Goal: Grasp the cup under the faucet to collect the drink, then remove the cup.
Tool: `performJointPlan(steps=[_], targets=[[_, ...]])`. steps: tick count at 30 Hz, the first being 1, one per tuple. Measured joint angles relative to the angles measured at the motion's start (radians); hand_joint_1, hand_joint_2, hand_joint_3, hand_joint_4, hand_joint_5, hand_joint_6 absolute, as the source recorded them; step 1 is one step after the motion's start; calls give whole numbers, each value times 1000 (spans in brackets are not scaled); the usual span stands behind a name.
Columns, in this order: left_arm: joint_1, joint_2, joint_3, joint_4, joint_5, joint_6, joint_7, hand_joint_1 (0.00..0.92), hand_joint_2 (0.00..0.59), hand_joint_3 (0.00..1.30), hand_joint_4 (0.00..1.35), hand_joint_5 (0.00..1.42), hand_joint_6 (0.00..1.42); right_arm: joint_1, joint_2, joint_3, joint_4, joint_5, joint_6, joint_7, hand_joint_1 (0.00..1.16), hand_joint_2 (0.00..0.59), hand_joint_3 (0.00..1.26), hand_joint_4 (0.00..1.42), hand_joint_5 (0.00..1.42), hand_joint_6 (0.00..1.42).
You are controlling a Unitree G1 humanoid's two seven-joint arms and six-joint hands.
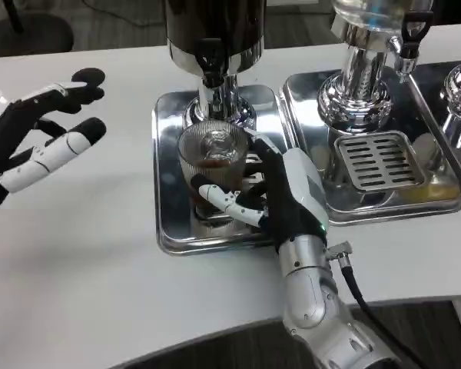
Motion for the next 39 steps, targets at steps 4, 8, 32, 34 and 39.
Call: performJointPlan(steps=[4, 8, 32, 34, 39], targets=[[0, 0, 0, 0, -4, 1, 0, 0, 140, 307, 245, 247, 444, -2, 0, 0, 2, 0, 0, -3, 619, 185, 299, 295, 486, 699], [0, 1, 0, 0, -4, 2, 0, 0, 142, 308, 245, 249, 444, -2, 0, 1, 3, 0, 0, -16, 630, 194, 329, 338, 539, 775], [0, 3, -4, 26, -4, 5, -7, 0, 155, 306, 256, 258, 444, 0, 0, 11, 9, -2, -5, -93, 665, 208, 395, 438, 654, 906], [0, 3, -6, 27, -4, 5, -9, 0, 155, 304, 256, 259, 444, 2, 0, 13, 8, -2, -5, -96, 665, 208, 397, 441, 654, 907], [-1, 3, -7, 36, -4, 5, -11, 0, 152, 301, 257, 260, 444, 9, 0, 18, 2, -5, -5, -99, 666, 208, 404, 450, 670, 911]])
